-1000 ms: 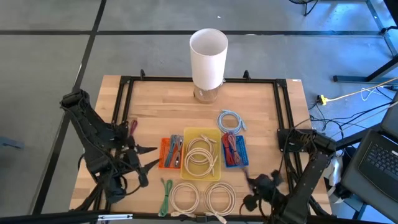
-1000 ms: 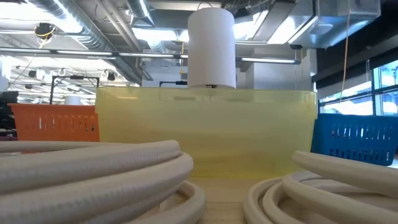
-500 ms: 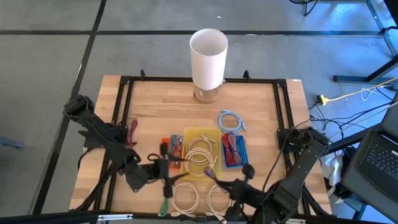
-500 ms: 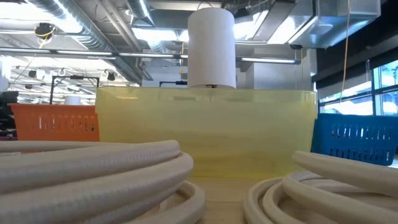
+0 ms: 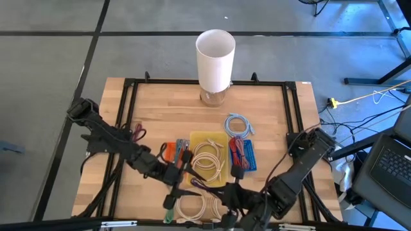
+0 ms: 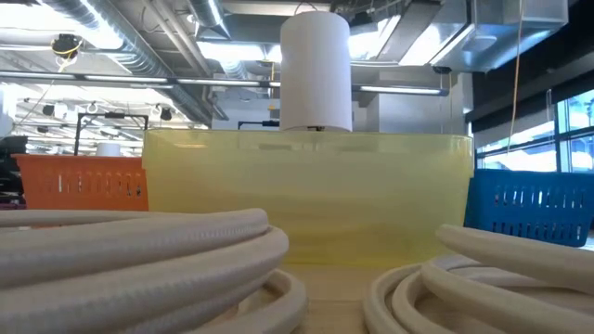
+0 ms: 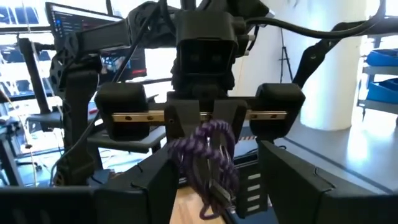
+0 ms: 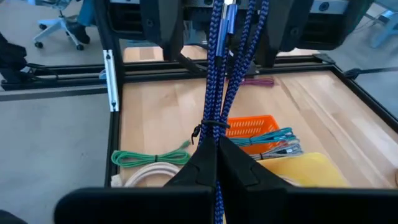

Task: Pick & Place USB Port
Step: Put the black and violet charger cable into the orange bin, then put the brown HDMI cable into the yellow bin

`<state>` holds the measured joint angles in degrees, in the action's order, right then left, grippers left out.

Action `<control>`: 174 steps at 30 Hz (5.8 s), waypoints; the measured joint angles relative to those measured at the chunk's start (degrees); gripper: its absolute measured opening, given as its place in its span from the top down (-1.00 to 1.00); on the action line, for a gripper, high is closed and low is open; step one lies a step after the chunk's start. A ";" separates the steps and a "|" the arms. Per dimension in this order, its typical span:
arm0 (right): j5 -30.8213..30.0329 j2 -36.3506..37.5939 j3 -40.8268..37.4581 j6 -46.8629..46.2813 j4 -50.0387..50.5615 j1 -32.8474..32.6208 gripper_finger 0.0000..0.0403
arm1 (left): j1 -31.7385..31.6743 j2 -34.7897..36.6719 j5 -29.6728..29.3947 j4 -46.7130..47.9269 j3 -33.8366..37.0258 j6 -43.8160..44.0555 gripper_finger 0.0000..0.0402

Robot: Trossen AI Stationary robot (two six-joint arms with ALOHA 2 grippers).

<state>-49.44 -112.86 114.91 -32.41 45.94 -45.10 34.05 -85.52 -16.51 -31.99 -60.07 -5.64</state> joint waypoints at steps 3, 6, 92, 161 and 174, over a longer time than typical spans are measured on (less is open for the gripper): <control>0.14 0.02 0.00 0.31 0.02 0.43 1.00 | -0.20 0.00 -0.07 0.16 0.00 -0.54 0.02; 0.21 0.02 0.00 0.90 0.02 0.41 1.00 | -0.03 0.00 -0.22 0.97 0.00 -2.15 0.28; 24.06 9.29 -30.21 -51.36 44.06 0.87 0.59 | -9.04 -2.88 -7.82 73.32 8.33 94.43 0.87; 34.16 1.52 -30.23 -53.50 2.04 -6.65 0.46 | 20.91 8.85 -30.54 72.85 10.36 100.49 0.01; 40.10 -3.04 -30.25 -51.53 -0.84 0.15 -0.20 | 20.89 8.85 -31.43 72.87 10.36 98.59 0.01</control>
<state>-9.34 -115.90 84.66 -83.94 45.10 -44.95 54.94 -76.66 -47.94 40.88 -49.71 92.95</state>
